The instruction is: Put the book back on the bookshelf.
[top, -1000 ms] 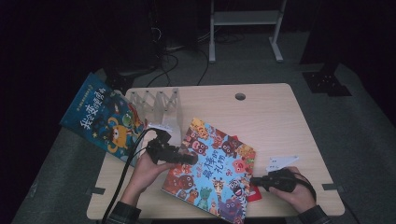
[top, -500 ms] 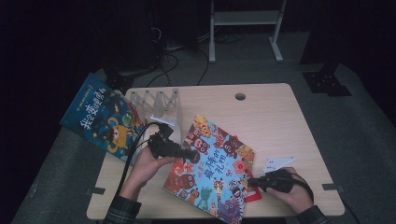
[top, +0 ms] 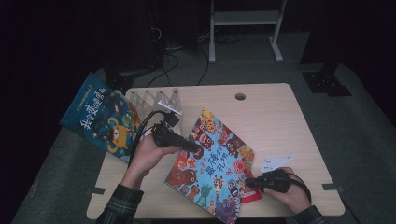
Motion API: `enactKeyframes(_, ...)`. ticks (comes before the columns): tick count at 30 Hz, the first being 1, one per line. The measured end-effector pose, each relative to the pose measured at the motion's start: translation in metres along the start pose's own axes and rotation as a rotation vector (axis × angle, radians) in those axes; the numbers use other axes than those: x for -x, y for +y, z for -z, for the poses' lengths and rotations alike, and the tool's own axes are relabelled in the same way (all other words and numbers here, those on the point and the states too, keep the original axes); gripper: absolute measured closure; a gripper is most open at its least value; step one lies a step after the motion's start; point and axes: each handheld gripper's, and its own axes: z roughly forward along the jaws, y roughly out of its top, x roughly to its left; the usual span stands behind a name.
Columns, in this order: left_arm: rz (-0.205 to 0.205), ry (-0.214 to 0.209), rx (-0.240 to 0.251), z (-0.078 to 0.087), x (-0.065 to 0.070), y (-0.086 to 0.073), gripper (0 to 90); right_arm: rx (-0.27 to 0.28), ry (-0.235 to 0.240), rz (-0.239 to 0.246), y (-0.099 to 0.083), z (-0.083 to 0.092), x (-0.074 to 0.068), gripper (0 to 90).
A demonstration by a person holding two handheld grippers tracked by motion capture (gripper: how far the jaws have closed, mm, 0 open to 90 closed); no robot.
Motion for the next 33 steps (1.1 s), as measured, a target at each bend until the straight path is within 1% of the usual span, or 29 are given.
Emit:
enactKeyframes(3,0.002,0.003,-0.009,0.000,0.001,0.005,68.5,0.001,0.004,0.002,0.000,0.000,0.000,84.7)
enactKeyframes(4,0.004,0.003,-0.010,0.000,0.001,0.006,68.7,0.001,0.005,0.003,0.000,0.000,0.000,82.4)
enactKeyframes(6,0.007,0.005,-0.012,-0.001,0.003,0.009,69.4,0.008,-0.007,-0.004,0.000,0.001,0.003,79.1)
enactKeyframes(8,0.014,0.004,-0.015,-0.001,0.004,0.012,70.0,0.029,-0.030,-0.030,-0.001,0.004,0.010,75.8)
enactKeyframes(11,0.016,0.014,-0.026,-0.001,0.006,0.018,70.8,0.092,-0.067,-0.081,-0.004,0.012,0.024,70.1)
enactKeyframes(12,0.019,0.020,-0.025,-0.001,0.007,0.021,71.1,0.113,-0.086,-0.099,-0.005,0.015,0.029,67.3)
enactKeyframes(14,0.017,0.031,-0.026,0.000,0.010,0.025,71.8,0.156,-0.141,-0.139,-0.008,0.021,0.041,62.7)
enactKeyframes(15,0.013,0.034,-0.025,0.001,0.011,0.026,72.2,0.179,-0.173,-0.160,-0.010,0.024,0.047,58.9)
enactKeyframes(16,0.012,0.036,-0.023,0.002,0.012,0.028,72.7,0.205,-0.210,-0.183,-0.012,0.027,0.054,54.7)
enactKeyframes(17,0.013,0.039,-0.022,0.003,0.013,0.029,73.3,0.225,-0.252,-0.209,-0.014,0.030,0.060,52.4)
enactKeyframes(18,0.012,0.040,-0.023,0.003,0.014,0.030,73.7,0.233,-0.294,-0.233,-0.016,0.032,0.066,49.0)
enactKeyframes(19,0.008,0.042,-0.025,0.004,0.015,0.031,74.1,0.249,-0.331,-0.244,-0.018,0.033,0.073,46.9)
enactKeyframes(20,0.008,0.044,-0.026,0.004,0.017,0.033,74.4,0.245,-0.353,-0.260,-0.020,0.034,0.079,45.4)
enactKeyframes(22,-0.005,0.050,-0.033,0.003,0.020,0.035,74.6,0.227,-0.414,-0.271,-0.021,0.032,0.089,42.3)
enactKeyframes(24,-0.019,0.053,-0.047,0.002,0.022,0.039,74.6,0.206,-0.452,-0.278,-0.021,0.030,0.096,40.7)
enactKeyframes(27,-0.022,0.051,-0.057,0.001,0.024,0.042,75.2,0.176,-0.503,-0.270,-0.019,0.022,0.103,38.9)
enactKeyframes(28,-0.024,0.048,-0.060,0.001,0.025,0.044,75.6,0.176,-0.523,-0.254,-0.018,0.020,0.104,39.0)
enactKeyframes(29,-0.025,0.044,-0.057,0.001,0.025,0.044,76.0,0.158,-0.528,-0.259,-0.017,0.018,0.105,38.3)
enactKeyframes(31,-0.022,0.039,-0.058,0.001,0.026,0.046,76.7,0.145,-0.555,-0.242,-0.015,0.015,0.105,36.0)
enactKeyframes(33,-0.020,0.042,-0.065,0.001,0.027,0.048,77.2,0.111,-0.567,-0.241,-0.012,0.012,0.106,32.9)
